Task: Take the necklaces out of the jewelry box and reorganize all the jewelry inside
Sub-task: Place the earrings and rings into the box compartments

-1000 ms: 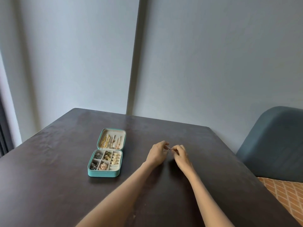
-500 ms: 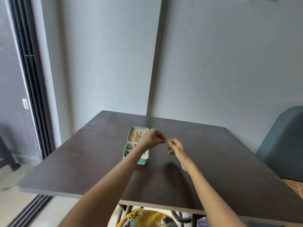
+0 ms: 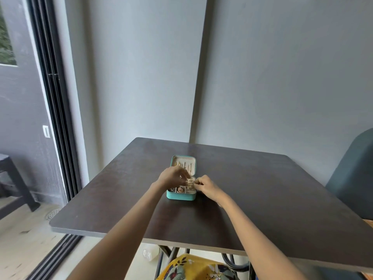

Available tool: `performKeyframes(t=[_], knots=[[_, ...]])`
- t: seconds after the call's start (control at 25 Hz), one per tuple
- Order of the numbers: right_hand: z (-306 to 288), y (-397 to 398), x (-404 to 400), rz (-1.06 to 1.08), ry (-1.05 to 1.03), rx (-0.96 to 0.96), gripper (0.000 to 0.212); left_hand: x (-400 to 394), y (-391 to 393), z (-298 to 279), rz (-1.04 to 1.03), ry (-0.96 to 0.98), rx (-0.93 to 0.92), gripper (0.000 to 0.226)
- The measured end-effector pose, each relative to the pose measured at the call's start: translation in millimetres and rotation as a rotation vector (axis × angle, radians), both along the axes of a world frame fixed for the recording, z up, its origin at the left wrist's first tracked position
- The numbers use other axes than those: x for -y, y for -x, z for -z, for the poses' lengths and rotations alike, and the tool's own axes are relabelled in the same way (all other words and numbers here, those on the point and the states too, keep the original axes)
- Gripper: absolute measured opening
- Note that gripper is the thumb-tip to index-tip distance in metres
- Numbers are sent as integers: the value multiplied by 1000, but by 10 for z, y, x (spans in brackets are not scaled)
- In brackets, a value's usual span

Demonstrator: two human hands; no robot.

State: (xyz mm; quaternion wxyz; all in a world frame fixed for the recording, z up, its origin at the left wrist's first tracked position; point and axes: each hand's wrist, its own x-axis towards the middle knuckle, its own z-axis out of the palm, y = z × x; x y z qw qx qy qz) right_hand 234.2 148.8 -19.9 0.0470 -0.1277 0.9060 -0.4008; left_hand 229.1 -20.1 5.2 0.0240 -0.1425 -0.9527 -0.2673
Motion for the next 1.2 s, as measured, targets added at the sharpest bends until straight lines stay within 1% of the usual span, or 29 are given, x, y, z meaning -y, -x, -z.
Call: performKeyframes(t=[0.16, 0.2, 0.28, 0.36, 0.44, 0.52, 0.6, 0.8, 1.0, 1.08, 1.2], knots=[[-11, -2, 6, -22, -42, 6, 33, -101, 14, -6, -12, 71, -24, 26], [-8, -1, -4, -30, -63, -5, 31, -117, 27, 5, -20, 76, -28, 25], [-8, 0, -12, -46, -130, -13, 17, -126, 57, 25, -39, 73, -22, 23], [4, 16, -17, -69, -145, -21, 15, -109, 80, 18, -37, 80, 1, 25], [23, -9, -29, -61, -94, -33, 14, -96, 83, -16, -18, 114, 34, 28], [59, -65, -32, -8, -11, -6, 2, -83, 75, -48, 2, 141, 72, 31], [105, -98, -32, 53, 70, 16, 1, -72, 70, -58, 22, 148, 107, 35], [88, -125, -15, 114, 159, 50, 4, -88, 68, -52, 10, 149, 106, 41], [129, -126, -8, 119, 171, 27, 16, -105, 82, -12, -1, 159, 74, 44], [129, -130, -2, 119, 169, 25, 19, -100, 94, -34, 16, 157, 93, 43], [123, -131, -3, 128, 159, 24, 21, -99, 79, -73, 42, 185, 127, 46]])
